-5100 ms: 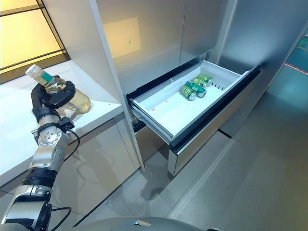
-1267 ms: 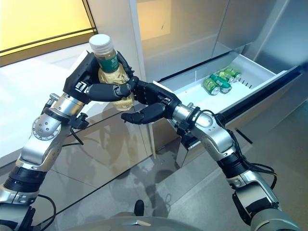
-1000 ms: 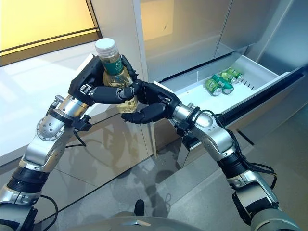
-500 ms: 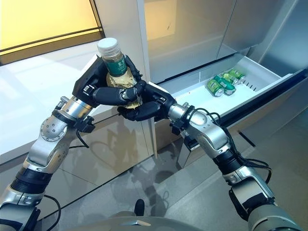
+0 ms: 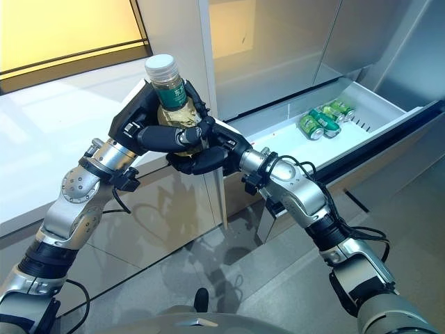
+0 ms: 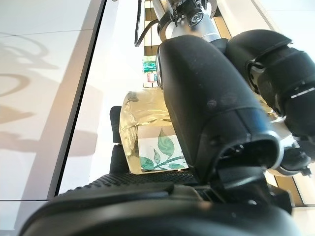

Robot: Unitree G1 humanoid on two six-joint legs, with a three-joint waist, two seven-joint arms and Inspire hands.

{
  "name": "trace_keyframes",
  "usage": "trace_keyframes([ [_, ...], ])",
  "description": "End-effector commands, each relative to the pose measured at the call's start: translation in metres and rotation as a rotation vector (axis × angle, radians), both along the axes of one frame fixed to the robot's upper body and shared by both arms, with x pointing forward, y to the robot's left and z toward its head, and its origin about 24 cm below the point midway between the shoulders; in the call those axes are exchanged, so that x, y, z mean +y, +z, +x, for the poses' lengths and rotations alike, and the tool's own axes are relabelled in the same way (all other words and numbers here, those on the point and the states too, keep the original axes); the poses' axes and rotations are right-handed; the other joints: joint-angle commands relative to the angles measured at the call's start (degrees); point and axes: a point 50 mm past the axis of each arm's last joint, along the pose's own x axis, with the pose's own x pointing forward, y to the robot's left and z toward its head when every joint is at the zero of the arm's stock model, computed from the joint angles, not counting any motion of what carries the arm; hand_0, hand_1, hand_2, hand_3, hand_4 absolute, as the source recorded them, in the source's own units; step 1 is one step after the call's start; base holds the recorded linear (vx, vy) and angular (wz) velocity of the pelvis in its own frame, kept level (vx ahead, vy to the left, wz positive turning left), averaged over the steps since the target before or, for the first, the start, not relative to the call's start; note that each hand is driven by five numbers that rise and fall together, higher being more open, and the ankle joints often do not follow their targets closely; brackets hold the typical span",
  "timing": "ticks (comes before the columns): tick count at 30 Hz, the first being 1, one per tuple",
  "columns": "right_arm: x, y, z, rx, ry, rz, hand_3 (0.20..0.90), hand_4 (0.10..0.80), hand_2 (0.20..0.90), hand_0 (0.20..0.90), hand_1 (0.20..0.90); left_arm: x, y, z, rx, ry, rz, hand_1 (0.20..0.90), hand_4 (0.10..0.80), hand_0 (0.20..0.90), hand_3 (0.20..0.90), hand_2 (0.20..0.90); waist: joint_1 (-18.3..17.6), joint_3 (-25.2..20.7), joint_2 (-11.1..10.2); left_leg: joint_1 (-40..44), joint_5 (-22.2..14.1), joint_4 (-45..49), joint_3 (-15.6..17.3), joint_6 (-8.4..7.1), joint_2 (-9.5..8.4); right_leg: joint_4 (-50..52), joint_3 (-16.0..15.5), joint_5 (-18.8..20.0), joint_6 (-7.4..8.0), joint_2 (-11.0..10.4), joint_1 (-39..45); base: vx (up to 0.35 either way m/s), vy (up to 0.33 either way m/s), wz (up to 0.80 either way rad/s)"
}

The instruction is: Put drinks into fridge and close the fridge

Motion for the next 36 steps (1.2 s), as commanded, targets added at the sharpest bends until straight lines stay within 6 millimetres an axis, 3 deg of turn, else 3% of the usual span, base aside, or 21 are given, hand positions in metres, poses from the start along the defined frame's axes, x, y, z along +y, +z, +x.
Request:
trace_keyframes([
  [1,0.017,0.072,-0.002,-0.246,0.106,0.186,0.200,0.100,0.300,0.300,0.300,-0.011,0.078,-0.013,-0.365,-0.117,-0.120,0.900,0.800,0.900,0.900,0.900,-0.04,-6.55,-0.06,5.06,-10.25,0.10,-0.90,1.41,-2.09,0.31,2.60,2.97,3.60,-1.47,-3.85,0.000,0.000,0.00],
  [12,0.010,0.080,0.000,-0.282,0.074,0.205,0.200,0.100,0.300,0.300,0.300,-0.005,0.080,-0.011,-0.373,-0.067,-0.128,0.900,0.800,0.900,0.900,0.900,-0.17,-6.76,-0.07,4.95,-10.26,0.10,-0.89,1.38,-2.08,0.25,2.68,3.04,3.61,-1.43,-3.97,0.000,0.000,0.00],
  [20,-0.001,0.101,-0.004,-0.419,0.012,0.240,0.200,0.100,0.300,0.300,0.300,0.010,0.075,-0.008,-0.341,0.005,-0.161,0.900,0.800,0.900,0.900,0.900,0.03,-6.78,-0.10,4.82,-10.21,0.10,-1.11,1.40,-2.11,0.23,2.72,3.11,3.61,-1.40,-4.04,0.000,0.000,0.00],
  [26,-0.014,0.127,-0.021,-0.565,-0.010,0.285,0.200,0.100,0.300,0.300,0.300,0.027,0.056,-0.013,-0.263,-0.010,-0.258,0.900,0.800,0.900,0.900,0.900,0.14,-6.65,-0.33,4.81,-10.37,0.10,-1.33,1.50,-2.19,0.22,2.88,3.07,3.58,-1.34,-4.11,0.000,0.000,0.00],
  [36,-0.034,0.142,-0.042,-0.690,-0.033,0.301,0.200,0.100,0.300,0.300,0.300,0.043,0.022,-0.020,-0.116,-0.108,-0.487,0.900,0.800,0.900,0.900,0.900,-0.20,-6.86,-0.64,4.28,-9.80,0.10,-1.14,1.71,-2.37,0.21,3.21,3.77,3.50,-1.43,-4.75,-0.020,0.006,0.00],
])
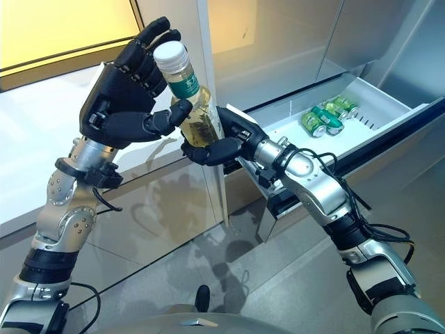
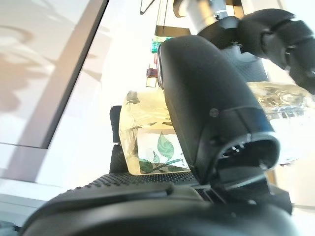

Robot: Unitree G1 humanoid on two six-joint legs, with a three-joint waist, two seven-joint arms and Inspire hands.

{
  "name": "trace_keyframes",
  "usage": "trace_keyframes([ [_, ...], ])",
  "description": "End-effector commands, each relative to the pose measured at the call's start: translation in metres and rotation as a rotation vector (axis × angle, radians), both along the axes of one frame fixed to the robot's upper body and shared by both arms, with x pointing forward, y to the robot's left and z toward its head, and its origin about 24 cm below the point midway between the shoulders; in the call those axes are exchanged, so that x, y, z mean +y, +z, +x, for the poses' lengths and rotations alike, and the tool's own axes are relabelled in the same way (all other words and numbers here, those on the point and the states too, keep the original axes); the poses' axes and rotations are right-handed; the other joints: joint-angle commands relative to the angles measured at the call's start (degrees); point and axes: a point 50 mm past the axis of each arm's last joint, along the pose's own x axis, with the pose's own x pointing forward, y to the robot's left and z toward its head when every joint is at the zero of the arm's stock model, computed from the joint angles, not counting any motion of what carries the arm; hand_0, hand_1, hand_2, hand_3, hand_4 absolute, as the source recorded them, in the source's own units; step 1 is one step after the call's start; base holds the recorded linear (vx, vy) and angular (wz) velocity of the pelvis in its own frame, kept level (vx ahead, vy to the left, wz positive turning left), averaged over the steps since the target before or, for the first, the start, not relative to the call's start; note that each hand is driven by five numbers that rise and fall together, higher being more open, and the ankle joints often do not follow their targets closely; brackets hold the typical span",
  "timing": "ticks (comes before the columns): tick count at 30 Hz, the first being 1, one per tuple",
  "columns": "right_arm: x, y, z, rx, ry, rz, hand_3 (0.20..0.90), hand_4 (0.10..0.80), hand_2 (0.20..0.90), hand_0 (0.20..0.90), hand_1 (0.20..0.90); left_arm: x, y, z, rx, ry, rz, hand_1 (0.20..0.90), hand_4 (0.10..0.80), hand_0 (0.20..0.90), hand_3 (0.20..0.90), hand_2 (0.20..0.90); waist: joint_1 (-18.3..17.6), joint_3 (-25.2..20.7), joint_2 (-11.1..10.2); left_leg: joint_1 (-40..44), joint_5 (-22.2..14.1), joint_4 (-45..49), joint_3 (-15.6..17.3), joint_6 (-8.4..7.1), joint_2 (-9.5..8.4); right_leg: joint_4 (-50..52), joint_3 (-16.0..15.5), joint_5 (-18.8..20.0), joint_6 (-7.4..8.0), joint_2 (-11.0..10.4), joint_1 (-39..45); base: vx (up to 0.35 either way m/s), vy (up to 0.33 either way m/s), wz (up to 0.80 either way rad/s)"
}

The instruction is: Put drinks into fridge and close the fridge

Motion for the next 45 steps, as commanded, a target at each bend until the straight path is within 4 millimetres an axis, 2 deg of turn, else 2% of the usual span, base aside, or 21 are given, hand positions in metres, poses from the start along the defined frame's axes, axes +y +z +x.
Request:
trace_keyframes([
  [1,-0.005,0.108,-0.040,-0.522,0.117,0.333,0.200,0.100,0.300,0.300,0.300,0.019,0.009,-0.008,-0.077,-0.055,-0.161,0.900,0.800,0.900,0.900,0.900,-0.35,-7.00,-0.87,5.24,-9.84,0.09,-0.91,1.67,-2.12,0.22,3.32,3.94,3.27,-1.25,-3.90,0.000,0.000,0.00],
  [3,-0.011,0.111,-0.046,-0.551,0.110,0.352,0.200,0.100,0.300,0.300,0.300,0.018,-0.008,-0.010,-0.010,-0.179,-0.302,0.900,0.800,0.900,0.900,0.900,-0.60,-6.94,-0.94,5.29,-10.01,0.09,-0.89,1.70,-2.17,0.22,3.59,3.93,3.14,-1.17,-3.97,0.000,0.000,0.00],
  [7,-0.020,0.115,-0.055,-0.576,0.110,0.381,0.200,0.100,0.300,0.300,0.300,0.017,-0.042,-0.012,0.108,-0.237,-0.434,0.900,0.800,0.900,0.900,0.900,-1.03,-6.71,-1.06,5.42,-10.28,0.09,-0.68,1.75,-2.22,0.29,4.15,3.93,2.99,-1.08,-4.12,-0.006,0.007,-0.02],
  [8,-0.021,0.115,-0.055,-0.575,0.110,0.382,0.200,0.100,0.300,0.300,0.300,0.017,-0.044,-0.012,0.111,-0.238,-0.435,0.900,0.800,0.900,0.900,0.900,-1.04,-6.71,-1.05,5.43,-10.29,0.09,-0.66,1.75,-2.21,0.29,4.18,3.94,2.98,-1.07,-4.12,0.000,0.000,0.00],
  [11,-0.034,0.115,-0.061,-0.569,0.097,0.389,0.200,0.100,0.300,0.300,0.300,0.018,-0.084,-0.020,0.220,-0.308,-0.566,0.900,0.800,0.900,0.900,0.900,-1.42,-6.60,-1.23,5.42,-10.42,0.09,-0.22,1.75,-2.20,0.22,4.56,4.01,3.02,-1.06,-4.21,0.000,0.000,0.00],
  [16,-0.053,0.114,-0.065,-0.592,0.038,0.413,0.200,0.100,0.300,0.300,0.300,0.018,-0.122,-0.030,0.318,-0.396,-0.813,0.900,0.800,0.900,0.900,0.900,-2.15,-6.30,-1.54,5.44,-10.65,0.09,0.38,1.65,-2.06,0.22,4.97,4.16,3.16,-1.03,-4.41,-0.004,0.010,-0.09],
  [18,-0.067,0.115,-0.067,-0.609,-0.005,0.425,0.200,0.100,0.300,0.300,0.300,0.011,-0.151,-0.041,0.391,-0.447,-0.867,0.900,0.800,0.900,0.900,0.900,-2.64,-5.99,-1.74,5.25,-10.58,0.09,0.84,1.48,-1.95,0.22,5.26,4.45,3.27,-1.00,-4.75,-0.006,-0.001,-0.02],
  [21,-0.082,0.114,-0.068,-0.627,-0.062,0.434,0.200,0.100,0.300,0.300,0.300,0.006,-0.185,-0.056,0.503,-0.446,-0.897,0.900,0.800,0.900,0.900,0.900,-3.05,-5.72,-1.76,5.03,-10.58,0.09,1.41,1.39,-1.86,0.22,5.51,4.66,3.41,-0.94,-5.12,-0.021,-0.001,-0.06],
  [26,-0.109,0.105,-0.068,-0.628,-0.185,0.460,0.200,0.100,0.300,0.300,0.300,0.007,-0.238,-0.082,0.748,-0.305,-0.925,0.900,0.800,0.900,0.900,0.900,-4.44,-5.14,-1.74,4.85,-10.55,0.09,2.80,1.36,-1.65,0.22,6.21,5.06,3.66,-0.80,-5.64,-0.011,-0.002,-0.12],
  [29,-0.125,0.095,-0.069,-0.625,-0.283,0.446,0.200,0.100,0.300,0.300,0.300,0.013,-0.258,-0.094,0.866,-0.151,-0.846,0.900,0.800,0.900,0.900,0.900,-5.33,-4.88,-1.63,4.74,-10.56,0.09,3.60,1.42,-1.51,0.22,6.64,5.20,3.83,-0.69,-6.03,-0.004,0.004,-0.03],
  [31,-0.138,0.088,-0.072,-0.630,-0.367,0.438,0.200,0.100,0.300,0.300,0.300,0.023,-0.267,-0.098,0.945,0.025,-0.692,0.900,0.800,0.900,0.900,0.900,-5.89,-4.57,-1.53,4.71,-10.47,0.09,4.06,1.53,-1.46,0.29,6.88,5.32,3.92,-0.57,-6.20,0.015,0.007,-0.09],
  [32,-0.140,0.086,-0.072,-0.628,-0.387,0.436,0.200,0.100,0.300,0.300,0.300,0.026,-0.268,-0.098,0.959,0.071,-0.644,0.900,0.800,0.900,0.900,0.900,-5.97,-4.62,-1.46,4.96,-11.02,0.09,4.05,1.54,-1.41,0.30,6.95,4.84,4.04,-0.50,-5.97,0.037,0.007,-0.19],
  [36,-0.161,0.072,-0.077,-0.625,-0.534,0.391,0.200,0.100,0.300,0.300,0.300,0.052,-0.262,-0.090,0.998,0.434,-0.384,0.900,0.800,0.900,0.900,0.900,-6.54,-4.16,-1.37,4.93,-10.91,0.09,4.71,1.60,-1.30,0.35,7.32,4.88,4.06,-0.22,-6.17,0.016,-0.002,-0.10],
  [39,-0.170,0.066,-0.079,-0.646,-0.639,0.294,0.200,0.100,0.300,0.300,0.300,0.067,-0.266,-0.093,1.045,0.653,-0.220,0.900,0.800,0.900,0.900,0.900,-6.60,-3.77,-1.51,4.83,-10.66,0.09,5.10,1.56,-1.17,0.41,7.26,4.99,4.06,-0.14,-6.34,0.003,-0.013,-0.02],
  [45,-0.178,0.069,-0.063,-0.649,-0.758,0.136,0.200,0.100,0.300,0.300,0.300,0.070,-0.287,-0.109,1.170,0.797,-0.053,0.900,0.800,0.900,0.900,0.900,-5.78,-3.53,-2.34,4.92,-10.59,0.09,5.38,1.37,-0.92,0.33,6.53,4.95,3.97,-0.07,-6.04,0.027,-0.034,-0.02],
])
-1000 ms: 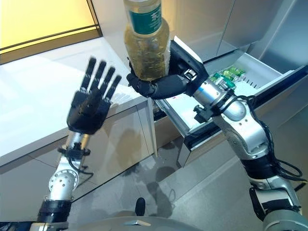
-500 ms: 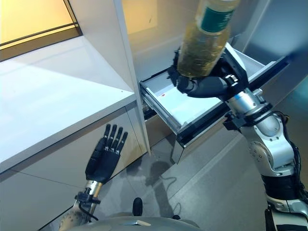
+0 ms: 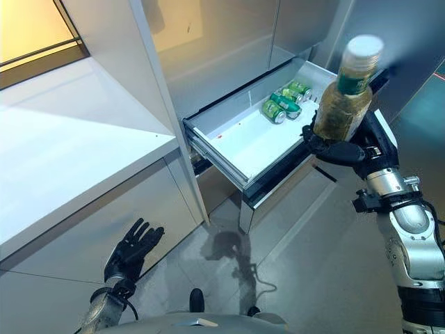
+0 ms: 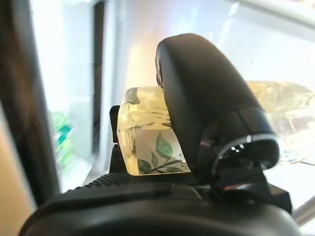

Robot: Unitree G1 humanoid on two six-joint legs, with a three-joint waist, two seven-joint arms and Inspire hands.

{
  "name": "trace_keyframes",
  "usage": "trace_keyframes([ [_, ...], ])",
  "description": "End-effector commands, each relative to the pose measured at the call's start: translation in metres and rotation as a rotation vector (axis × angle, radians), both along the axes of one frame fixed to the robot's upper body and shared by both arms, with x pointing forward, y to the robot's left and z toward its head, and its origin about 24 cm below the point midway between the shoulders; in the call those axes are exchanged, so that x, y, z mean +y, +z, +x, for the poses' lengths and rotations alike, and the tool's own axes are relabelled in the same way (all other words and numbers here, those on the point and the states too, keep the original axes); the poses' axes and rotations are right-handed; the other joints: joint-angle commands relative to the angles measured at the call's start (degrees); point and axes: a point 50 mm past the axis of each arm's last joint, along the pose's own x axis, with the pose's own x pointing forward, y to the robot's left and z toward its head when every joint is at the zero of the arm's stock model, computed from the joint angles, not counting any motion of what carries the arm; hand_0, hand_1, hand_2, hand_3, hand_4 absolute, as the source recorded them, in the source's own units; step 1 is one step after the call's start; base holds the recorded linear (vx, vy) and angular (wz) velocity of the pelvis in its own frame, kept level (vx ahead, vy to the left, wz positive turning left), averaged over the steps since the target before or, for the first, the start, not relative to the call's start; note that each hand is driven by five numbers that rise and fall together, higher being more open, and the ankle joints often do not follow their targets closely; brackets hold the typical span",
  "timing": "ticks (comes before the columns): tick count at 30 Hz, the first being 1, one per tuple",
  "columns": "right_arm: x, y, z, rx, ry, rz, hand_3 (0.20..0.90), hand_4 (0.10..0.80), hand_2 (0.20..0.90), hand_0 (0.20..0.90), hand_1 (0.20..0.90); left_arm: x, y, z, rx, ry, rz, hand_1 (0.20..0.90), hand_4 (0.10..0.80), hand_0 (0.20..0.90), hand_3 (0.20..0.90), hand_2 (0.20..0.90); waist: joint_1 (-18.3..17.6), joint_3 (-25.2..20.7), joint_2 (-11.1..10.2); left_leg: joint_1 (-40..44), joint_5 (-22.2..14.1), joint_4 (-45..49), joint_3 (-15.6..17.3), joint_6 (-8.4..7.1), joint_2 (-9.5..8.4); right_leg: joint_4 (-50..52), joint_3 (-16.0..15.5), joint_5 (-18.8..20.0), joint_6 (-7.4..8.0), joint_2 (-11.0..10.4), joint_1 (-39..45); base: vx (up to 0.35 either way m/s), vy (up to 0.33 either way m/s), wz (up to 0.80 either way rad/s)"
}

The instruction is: Put drinks into fridge and close the fridge

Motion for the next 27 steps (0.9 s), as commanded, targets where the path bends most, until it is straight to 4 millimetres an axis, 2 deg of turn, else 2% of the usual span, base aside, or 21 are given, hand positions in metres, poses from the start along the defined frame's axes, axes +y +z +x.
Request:
trace_keyframes([
  [1,0.003,0.100,-0.001,-0.481,-0.015,-0.105,0.200,0.100,0.300,0.300,0.300,0.012,0.009,0.013,-0.019,-0.056,0.174,0.900,0.800,0.900,0.900,0.900,2.53,-4.28,-1.26,4.45,-9.51,0.14,0.12,0.53,-1.32,0.29,1.35,4.20,3.04,0.46,-4.16,0.065,-0.059,0.01],
  [10,0.002,0.127,0.036,-0.390,-0.045,-0.266,0.200,0.100,0.300,0.300,0.300,0.000,-0.017,-0.017,0.186,-0.248,0.210,0.900,0.800,0.900,0.900,0.900,5.27,-3.90,-2.80,4.41,-9.30,0.14,-0.22,0.31,-1.11,0.21,0.38,4.23,3.32,0.56,-3.87,0.072,-0.036,0.03],
  [16,-0.001,0.148,0.052,-0.359,-0.048,-0.329,0.200,0.100,0.300,0.300,0.300,0.007,-0.023,-0.032,0.283,-0.277,0.247,0.900,0.800,0.900,0.900,0.900,7.40,-3.41,-3.98,4.17,-9.19,0.14,-0.88,0.21,-1.01,0.21,-0.57,3.94,3.27,0.61,-3.59,0.071,-0.026,0.05],
  [21,-0.003,0.161,0.066,-0.299,-0.074,-0.395,0.200,0.100,0.300,0.300,0.300,0.020,-0.027,-0.049,0.380,-0.301,0.272,0.900,0.800,0.900,0.900,0.900,9.58,-2.49,-5.09,3.66,-8.90,0.14,-2.18,0.33,-1.12,0.21,-1.36,3.69,3.01,0.77,-3.40,0.081,-0.040,0.15],
  [24,-0.004,0.159,0.076,-0.222,-0.078,-0.414,0.200,0.100,0.300,0.300,0.300,0.027,-0.034,-0.066,0.502,-0.316,0.310,0.900,0.800,0.900,0.900,0.900,10.52,-2.06,-5.35,3.47,-8.77,0.26,-3.09,0.39,-1.32,0.21,-1.52,3.68,2.98,0.77,-3.30,0.090,-0.016,0.11],
  [27,-0.009,0.150,0.090,-0.116,-0.109,-0.412,0.200,0.100,0.300,0.300,0.300,0.032,-0.037,-0.073,0.561,-0.308,0.302,0.900,0.800,0.900,0.900,0.900,11.38,-1.51,-5.50,3.20,-8.67,0.37,-4.00,0.46,-1.41,0.21,-1.53,3.65,2.92,0.77,-3.23,0.066,-0.009,0.15],
])
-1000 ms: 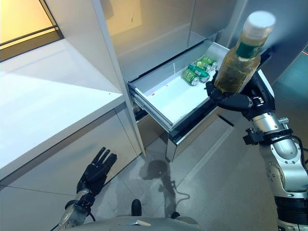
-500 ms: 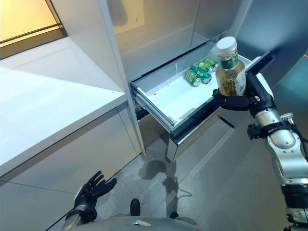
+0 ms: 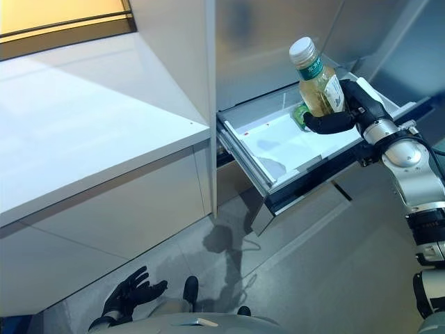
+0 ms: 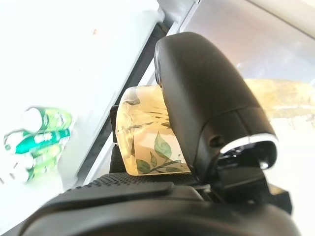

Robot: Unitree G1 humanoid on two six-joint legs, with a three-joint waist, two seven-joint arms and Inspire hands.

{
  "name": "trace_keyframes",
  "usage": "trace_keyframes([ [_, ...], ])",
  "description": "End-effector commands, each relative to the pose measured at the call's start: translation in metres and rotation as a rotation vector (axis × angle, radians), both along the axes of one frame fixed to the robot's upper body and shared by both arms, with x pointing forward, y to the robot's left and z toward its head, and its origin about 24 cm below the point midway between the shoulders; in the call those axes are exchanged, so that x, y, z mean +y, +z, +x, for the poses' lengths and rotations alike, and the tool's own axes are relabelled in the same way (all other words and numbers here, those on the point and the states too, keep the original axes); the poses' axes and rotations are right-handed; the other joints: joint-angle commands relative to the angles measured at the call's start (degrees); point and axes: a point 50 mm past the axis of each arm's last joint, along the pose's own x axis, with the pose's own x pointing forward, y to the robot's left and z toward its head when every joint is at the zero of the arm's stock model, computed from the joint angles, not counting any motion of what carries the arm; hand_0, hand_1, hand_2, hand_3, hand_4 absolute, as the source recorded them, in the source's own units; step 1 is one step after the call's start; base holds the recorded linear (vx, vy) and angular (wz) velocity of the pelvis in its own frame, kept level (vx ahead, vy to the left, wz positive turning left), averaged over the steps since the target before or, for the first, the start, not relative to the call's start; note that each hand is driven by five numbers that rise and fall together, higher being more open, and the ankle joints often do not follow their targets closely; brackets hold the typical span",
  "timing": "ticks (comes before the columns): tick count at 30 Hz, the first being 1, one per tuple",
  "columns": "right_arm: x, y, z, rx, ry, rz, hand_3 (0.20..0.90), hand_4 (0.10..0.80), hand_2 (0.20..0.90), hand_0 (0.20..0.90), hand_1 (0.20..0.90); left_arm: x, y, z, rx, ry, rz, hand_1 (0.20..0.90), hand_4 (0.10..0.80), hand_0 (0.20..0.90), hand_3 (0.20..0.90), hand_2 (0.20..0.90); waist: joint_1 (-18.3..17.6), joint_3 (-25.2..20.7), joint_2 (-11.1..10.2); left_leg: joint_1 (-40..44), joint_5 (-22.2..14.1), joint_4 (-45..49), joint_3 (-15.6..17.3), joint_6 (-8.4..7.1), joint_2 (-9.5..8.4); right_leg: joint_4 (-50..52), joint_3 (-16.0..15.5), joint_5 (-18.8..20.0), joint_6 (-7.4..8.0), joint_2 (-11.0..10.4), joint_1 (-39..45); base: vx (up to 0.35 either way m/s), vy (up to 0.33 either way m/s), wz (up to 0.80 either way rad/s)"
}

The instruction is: Put drinks into fridge and close the fridge

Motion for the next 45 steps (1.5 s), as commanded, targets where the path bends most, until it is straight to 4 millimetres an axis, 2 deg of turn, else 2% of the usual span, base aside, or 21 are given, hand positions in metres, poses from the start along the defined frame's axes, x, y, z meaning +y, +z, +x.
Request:
trace_keyframes([
  [1,-0.009,0.099,0.001,-0.273,-0.052,-0.038,0.200,0.100,0.300,0.300,0.300,0.021,0.005,-0.005,0.060,-0.086,0.076,0.900,0.800,0.900,0.900,0.900,3.23,-3.58,-1.43,4.37,-9.49,0.37,-0.29,0.31,-0.46,0.22,2.04,3.82,2.77,0.65,-3.95,0.034,-0.008,0.09],
  [5,-0.026,0.075,0.012,-0.145,-0.131,-0.036,0.200,0.100,0.300,0.300,0.300,0.023,0.006,-0.002,0.052,-0.105,0.070,0.900,0.800,0.900,0.900,0.900,4.48,-2.28,-1.58,3.50,-9.30,0.62,-0.97,0.46,-0.50,0.36,1.65,3.95,2.71,0.60,-4.36,0.002,-0.023,0.16],
  [11,-0.039,0.036,0.021,0.032,-0.209,-0.034,0.200,0.100,0.300,0.300,0.300,0.020,0.006,0.004,0.045,-0.118,0.082,0.900,0.800,0.900,0.900,0.900,5.65,-0.32,-1.50,3.00,-8.99,0.79,-2.23,0.74,-0.64,0.71,1.55,4.29,2.51,0.66,-4.56,0.009,-0.031,0.15],
  [15,-0.044,0.013,0.026,0.148,-0.241,-0.033,0.200,0.100,0.300,0.300,0.300,0.021,0.009,0.017,0.034,-0.124,0.091,0.900,0.800,0.900,0.900,0.900,6.41,0.66,-1.95,2.37,-8.88,0.86,-2.38,0.82,-0.48,0.84,1.30,4.46,2.52,0.76,-5.03,-0.005,-0.082,0.01],
  [17,-0.045,0.010,0.027,0.168,-0.249,-0.036,0.200,0.100,0.300,0.300,0.300,0.022,0.011,0.020,0.027,-0.125,0.092,0.900,0.800,0.900,0.900,0.900,6.54,1.07,-1.98,2.02,-8.78,0.91,-2.41,0.84,-0.44,0.91,1.25,4.53,2.47,0.81,-5.29,-0.076,-0.071,0.01],
  [18,-0.046,0.004,0.029,0.214,-0.270,-0.054,0.200,0.100,0.300,0.300,0.300,0.026,0.014,0.029,0.007,-0.129,0.094,0.900,0.800,0.900,0.900,0.900,6.94,2.53,-1.77,1.02,-8.40,0.99,-2.73,0.92,-0.42,1.07,1.35,4.84,2.37,0.97,-6.12,-0.112,-0.061,0.03],
  [22,-0.048,0.001,0.032,0.268,-0.290,-0.091,0.200,0.100,0.300,0.300,0.300,0.027,0.017,0.037,-0.013,-0.129,0.093,0.900,0.800,0.900,0.900,0.900,7.65,4.32,-1.30,-0.30,-7.85,1.00,-3.30,0.94,-0.63,1.10,1.40,5.23,2.31,1.06,-7.20,-0.090,-0.042,0.06],
  [27,-0.043,0.008,0.040,0.266,-0.316,-0.082,0.200,0.100,0.300,0.300,0.300,0.030,0.023,0.050,-0.055,-0.119,0.087,0.900,0.800,0.900,0.900,0.900,9.00,6.96,-0.96,-2.46,-7.27,1.19,-3.74,0.84,-0.66,1.29,0.62,5.57,2.17,1.04,-8.88,-0.092,-0.050,0.07],
  [33,-0.042,0.007,0.044,0.310,-0.371,-0.098,0.200,0.100,0.300,0.300,0.300,0.035,0.026,0.055,-0.061,-0.082,0.095,0.900,0.800,0.900,0.900,0.900,10.32,8.80,-0.68,-4.62,-6.48,1.22,-4.26,0.50,-0.63,1.29,-0.42,5.87,1.95,1.15,-10.44,-0.049,-0.041,0.10],
  [45,-0.056,0.011,0.038,0.446,-0.512,-0.152,0.200,0.100,0.300,0.300,0.300,0.038,0.032,0.065,-0.084,-0.087,0.085,0.900,0.800,0.900,0.900,0.900,12.50,11.60,0.33,-9.09,-4.99,1.27,-5.82,0.10,-1.15,1.88,-2.42,6.04,1.69,0.79,-13.98,-0.013,-0.018,0.09],
])
